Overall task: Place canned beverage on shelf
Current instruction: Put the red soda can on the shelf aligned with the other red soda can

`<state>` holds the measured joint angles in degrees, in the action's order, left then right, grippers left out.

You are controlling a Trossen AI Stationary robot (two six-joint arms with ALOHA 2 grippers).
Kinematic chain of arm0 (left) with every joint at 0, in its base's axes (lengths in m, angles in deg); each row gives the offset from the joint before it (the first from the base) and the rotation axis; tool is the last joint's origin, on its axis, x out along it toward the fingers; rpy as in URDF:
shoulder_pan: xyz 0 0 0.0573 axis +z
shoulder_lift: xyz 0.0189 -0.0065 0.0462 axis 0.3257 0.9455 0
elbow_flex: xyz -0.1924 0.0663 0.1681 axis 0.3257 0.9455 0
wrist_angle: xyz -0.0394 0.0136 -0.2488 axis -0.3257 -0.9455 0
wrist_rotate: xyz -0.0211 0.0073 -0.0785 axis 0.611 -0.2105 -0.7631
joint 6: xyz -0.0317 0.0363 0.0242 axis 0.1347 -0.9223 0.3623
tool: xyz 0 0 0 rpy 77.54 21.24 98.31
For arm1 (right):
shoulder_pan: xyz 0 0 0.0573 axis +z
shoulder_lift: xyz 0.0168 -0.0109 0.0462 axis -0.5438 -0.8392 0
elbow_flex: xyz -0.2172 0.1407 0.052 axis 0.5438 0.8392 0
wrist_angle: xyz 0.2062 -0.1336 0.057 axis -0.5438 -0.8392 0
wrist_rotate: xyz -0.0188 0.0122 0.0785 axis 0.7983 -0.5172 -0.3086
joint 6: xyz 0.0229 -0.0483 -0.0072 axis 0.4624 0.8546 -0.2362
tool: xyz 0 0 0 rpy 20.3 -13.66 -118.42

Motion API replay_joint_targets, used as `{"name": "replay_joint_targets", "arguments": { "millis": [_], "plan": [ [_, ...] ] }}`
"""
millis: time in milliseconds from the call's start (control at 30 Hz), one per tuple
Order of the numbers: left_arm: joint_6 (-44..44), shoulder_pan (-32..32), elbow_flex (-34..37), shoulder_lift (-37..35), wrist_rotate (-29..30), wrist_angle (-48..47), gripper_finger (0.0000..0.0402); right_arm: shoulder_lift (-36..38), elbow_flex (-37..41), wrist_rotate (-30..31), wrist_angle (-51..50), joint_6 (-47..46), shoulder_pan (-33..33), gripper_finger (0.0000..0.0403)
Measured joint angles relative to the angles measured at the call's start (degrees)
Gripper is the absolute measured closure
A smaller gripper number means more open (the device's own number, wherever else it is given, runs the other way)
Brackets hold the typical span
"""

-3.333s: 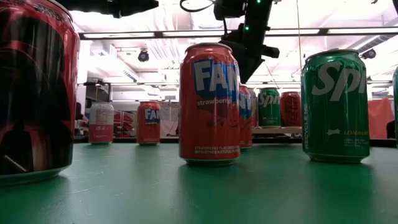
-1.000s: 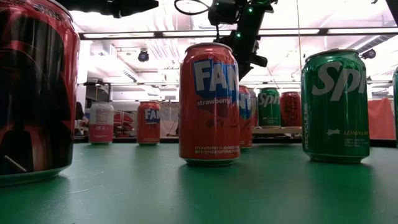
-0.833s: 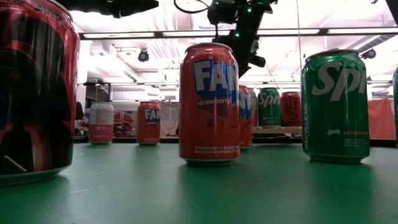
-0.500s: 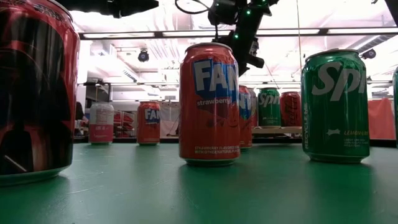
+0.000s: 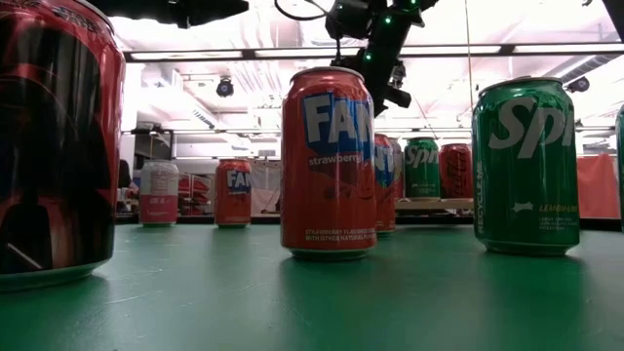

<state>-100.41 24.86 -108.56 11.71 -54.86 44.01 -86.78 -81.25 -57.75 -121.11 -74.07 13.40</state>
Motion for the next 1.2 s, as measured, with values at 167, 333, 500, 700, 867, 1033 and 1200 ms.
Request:
{"name": "replay_joint_targets", "arguments": {
  "millis": [167,333,500,700,867,1033,1200],
  "plan": [
    [0.0,0.0,0.0,0.0,0.0,0.0,0.0402,0.0,0.0,0.1,0.1,0.3,-0.4,0.0394],
    [0.0,0.0,0.0,0.0,0.0,0.0,0.0402,0.1,0.0,-3.2,0.3,0.0,-0.4,0.0394],
    [0.0,0.0,0.0,0.0,0.0,0.0,0.0402,-0.8,0.0,-2.9,0.8,0.3,-0.6,0.0394],
    [0.0,0.0,0.0,0.0,0.0,0.0,0.0402,-0.8,0.0,-1.0,0.8,1.2,-1.9,0.0394],
    [-0.2,0.0,0.0,0.0,0.0,0.0,0.0402,-0.8,0.0,-0.9,0.8,1.3,-3.1,0.0394],
    [-0.2,0.0,0.0,0.0,0.0,0.0,0.0402,-0.8,0.0,-1.4,0.9,1.0,-3.1,0.0394],
    [-0.2,0.0,0.0,0.0,0.0,0.0,0.0402,-0.8,0.0,-2.9,1.1,0.4,-3.0,0.0394]
  ]
}}
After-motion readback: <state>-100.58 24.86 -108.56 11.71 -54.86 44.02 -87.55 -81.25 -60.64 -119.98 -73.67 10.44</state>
